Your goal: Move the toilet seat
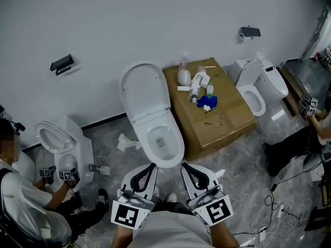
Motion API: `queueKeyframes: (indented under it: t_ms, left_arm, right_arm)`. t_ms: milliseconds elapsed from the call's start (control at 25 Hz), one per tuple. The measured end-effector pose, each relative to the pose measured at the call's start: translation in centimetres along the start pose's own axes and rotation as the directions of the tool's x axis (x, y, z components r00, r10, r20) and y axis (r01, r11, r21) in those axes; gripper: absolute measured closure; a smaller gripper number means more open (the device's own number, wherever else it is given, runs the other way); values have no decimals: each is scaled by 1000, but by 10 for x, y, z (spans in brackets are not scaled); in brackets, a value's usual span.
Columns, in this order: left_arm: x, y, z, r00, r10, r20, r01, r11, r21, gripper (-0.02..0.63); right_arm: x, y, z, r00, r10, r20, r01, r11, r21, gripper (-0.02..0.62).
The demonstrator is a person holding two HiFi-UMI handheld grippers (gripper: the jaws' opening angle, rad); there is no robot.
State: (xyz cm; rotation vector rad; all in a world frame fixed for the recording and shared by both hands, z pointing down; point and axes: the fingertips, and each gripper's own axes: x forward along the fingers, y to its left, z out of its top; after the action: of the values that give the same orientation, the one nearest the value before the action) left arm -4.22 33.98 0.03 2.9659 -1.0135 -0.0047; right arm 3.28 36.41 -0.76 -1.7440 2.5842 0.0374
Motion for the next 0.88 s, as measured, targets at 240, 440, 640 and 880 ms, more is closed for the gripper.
queueKeyframes:
  t_ms: [240, 440, 640, 880]
  left_arm:
    - [28, 17, -6, 1000, -4, -10, 3, 1000, -13, 597]
    - [55, 42, -15, 1000, -29, -2, 29, 999, -35, 597]
    - [86, 79, -29, 999, -42, 19, 43, 997, -64, 597]
    - [117, 129, -55, 998, -51, 19, 53, 992, -113, 597]
  right_arm:
    - [24, -23, -6, 1000, -8, -11, 8, 1000, 10, 583]
    - [56, -39, -17, 999, -27, -39, 27, 1000, 4, 583]
    - [99, -56, -32, 997, -30, -65, 30, 1000, 4, 583]
    - [153, -73, -55, 995, -33, -96, 35, 999, 23, 583]
